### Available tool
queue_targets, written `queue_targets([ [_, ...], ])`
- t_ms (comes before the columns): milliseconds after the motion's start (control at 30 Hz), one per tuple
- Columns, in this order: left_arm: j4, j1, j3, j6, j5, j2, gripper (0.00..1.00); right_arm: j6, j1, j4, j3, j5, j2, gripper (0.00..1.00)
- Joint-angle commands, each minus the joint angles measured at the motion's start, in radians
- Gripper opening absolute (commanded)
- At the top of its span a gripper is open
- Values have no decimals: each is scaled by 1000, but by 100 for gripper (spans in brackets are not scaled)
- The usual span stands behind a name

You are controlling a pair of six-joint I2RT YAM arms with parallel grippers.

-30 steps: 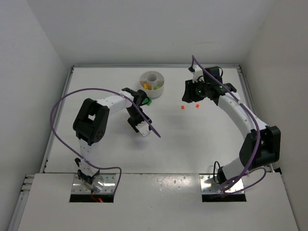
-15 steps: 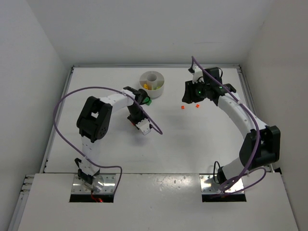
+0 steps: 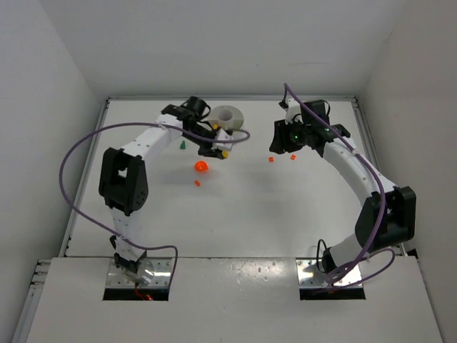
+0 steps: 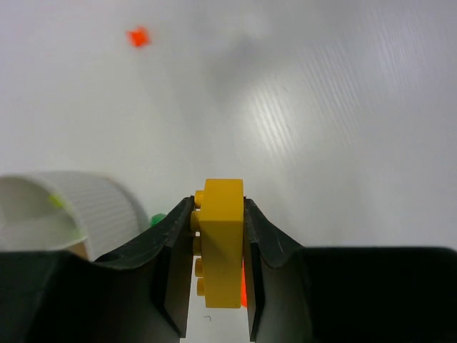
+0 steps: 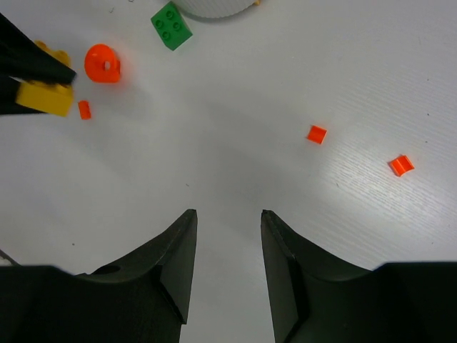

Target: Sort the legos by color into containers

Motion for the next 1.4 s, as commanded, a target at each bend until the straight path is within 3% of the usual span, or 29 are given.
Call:
queue_targets([
  [0, 205, 69, -11, -412, 314, -132, 0, 11, -5, 21, 17, -21, 9, 42],
  [33, 299, 90, -84, -625, 327, -187, 0, 11, -5, 21, 17, -21, 9, 42],
  [67, 529, 101, -132, -744, 327, -218, 0, 11, -5, 21, 17, -21, 9, 42],
  [133, 813, 133, -241, -1020, 250, -285, 0, 11, -5, 21, 17, -21, 9, 42],
  [167, 1024, 149, -330, -1224, 211, -328, 0, 11, -5, 21, 17, -21, 9, 42],
  [333, 1356, 221, -439, -1734, 26, -329, 0, 11, -5, 30, 17, -21, 20, 42],
  [367, 1414, 230, -453, -1779, -54, -338, 0, 11, -5, 31, 17, -21, 20, 42],
  [467, 1404, 213, -453, -1883, -177, -327, 0, 11, -5, 31, 8, -21, 20, 42],
  [500, 1322, 204, -432, -1903, -339, -327, 0, 11, -5, 31, 8, -12, 20, 42],
  [567, 1301, 180, -421, -1975, -446, -315, 0, 11, -5, 31, 8, -11, 29, 42],
  [600, 1253, 170, -412, -2003, -569, -315, 0, 11, -5, 31, 8, -11, 29, 42],
  [700, 1206, 152, -390, -2120, -698, -274, 0, 11, -5, 31, 8, -11, 29, 42],
  [933, 1160, 94, -363, -2264, -830, -212, 0, 11, -5, 31, 8, -11, 38, 42],
  [1200, 1108, 84, -301, -2362, -867, -117, 5, 11, -5, 31, 8, -11, 47, 42],
  [1367, 1099, 75, -291, -2419, -867, -85, 15, 11, -5, 31, 8, -11, 47, 42],
])
